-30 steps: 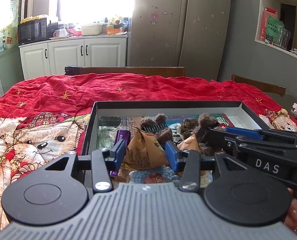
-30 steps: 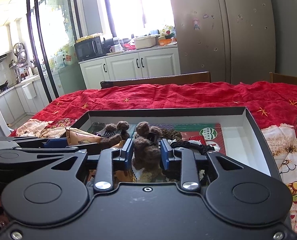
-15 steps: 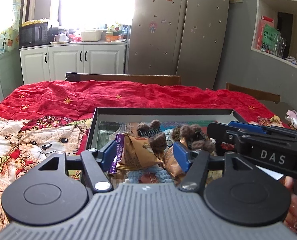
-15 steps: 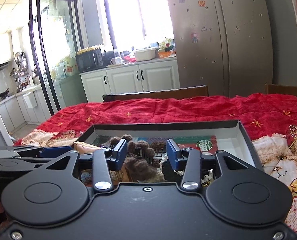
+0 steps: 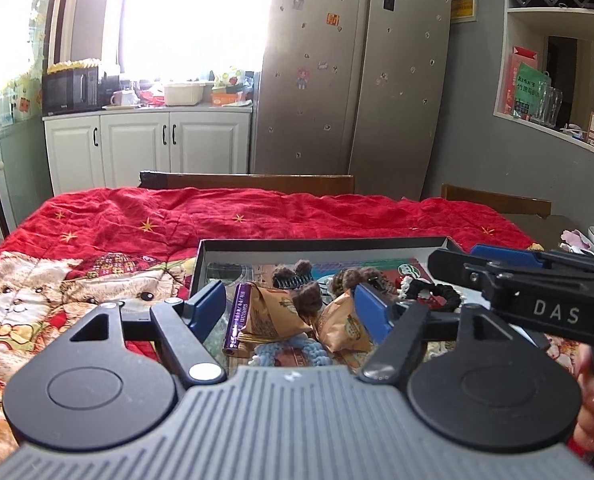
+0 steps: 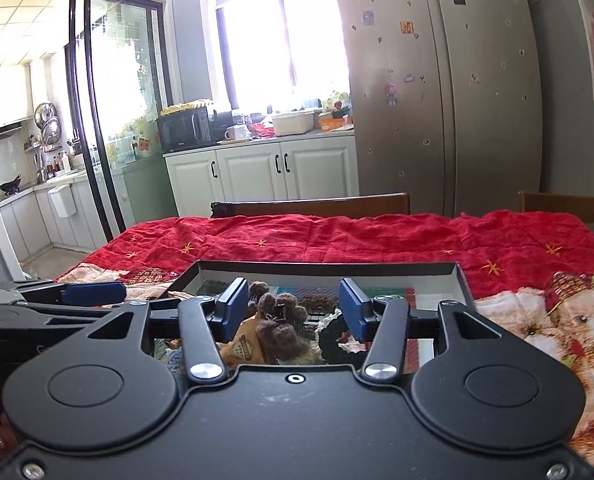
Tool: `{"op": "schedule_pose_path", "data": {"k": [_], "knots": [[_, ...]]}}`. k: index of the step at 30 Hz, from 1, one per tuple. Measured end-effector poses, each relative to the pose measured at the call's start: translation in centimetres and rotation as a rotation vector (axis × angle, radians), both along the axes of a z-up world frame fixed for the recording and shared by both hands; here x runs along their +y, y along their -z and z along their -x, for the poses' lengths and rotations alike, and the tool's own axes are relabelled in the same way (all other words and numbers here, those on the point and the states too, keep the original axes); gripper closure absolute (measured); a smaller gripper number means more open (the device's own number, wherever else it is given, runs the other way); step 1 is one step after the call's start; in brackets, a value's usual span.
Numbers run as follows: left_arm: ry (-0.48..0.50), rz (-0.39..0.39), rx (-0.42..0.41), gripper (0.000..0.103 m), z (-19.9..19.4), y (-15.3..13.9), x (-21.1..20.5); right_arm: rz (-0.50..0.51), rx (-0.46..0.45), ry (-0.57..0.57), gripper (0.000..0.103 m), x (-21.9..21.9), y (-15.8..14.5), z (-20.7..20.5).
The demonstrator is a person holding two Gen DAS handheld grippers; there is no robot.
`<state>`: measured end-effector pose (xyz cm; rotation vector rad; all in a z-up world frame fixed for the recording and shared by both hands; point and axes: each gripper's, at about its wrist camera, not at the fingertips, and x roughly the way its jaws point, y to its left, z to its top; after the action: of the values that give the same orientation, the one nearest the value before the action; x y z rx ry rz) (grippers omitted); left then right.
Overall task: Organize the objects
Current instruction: 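Lower and release the paper packet with left tool while right tool releases the pom-pom tie in the box, then move both open tools back toward the blue and teal binder clips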
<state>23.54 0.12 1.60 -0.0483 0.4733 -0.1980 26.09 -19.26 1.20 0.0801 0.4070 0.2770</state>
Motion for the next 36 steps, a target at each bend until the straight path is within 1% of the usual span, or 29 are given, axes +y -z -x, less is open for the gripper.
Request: {"op": "schedule_pose_path", "data": {"k": [6,11,21,24,29,36], "knots": [[0.002,-0.019,-0.014,0.019,2.0,-1.0,0.2,0.030,-0.018,-0.009,0.052,-0.8,-1.5,2.4],[0.014,-0.039,-0.021,0.018,3.8,-1.4,0.2,0.045,-0.010,-0.026,0.052,-1.5,-2.1,4.8],[0.040,-0.063,-0.023,0.017,6.9,-1.2,0.5,0.099,-0.022,-0.051,0.048,-2.2,-2.8,9.1],[0.041,-0.066,-0.026,0.017,7.6,-1.2,0.7,0.109,-0.027,-0.055,0.048,-2.4,-2.8,10.4],[0.043,-0.045,-0.022,0.016,8.7,-0.9,1.1,0.104,-0.024,-0.056,0.047,-3.0,-2.5,11.9],[0.049,-0.032,-0.006,0.016,9.8,0.2,1.4,0.096,-0.005,-0.046,0.042,-4.7,-1.1,13.2]]}}
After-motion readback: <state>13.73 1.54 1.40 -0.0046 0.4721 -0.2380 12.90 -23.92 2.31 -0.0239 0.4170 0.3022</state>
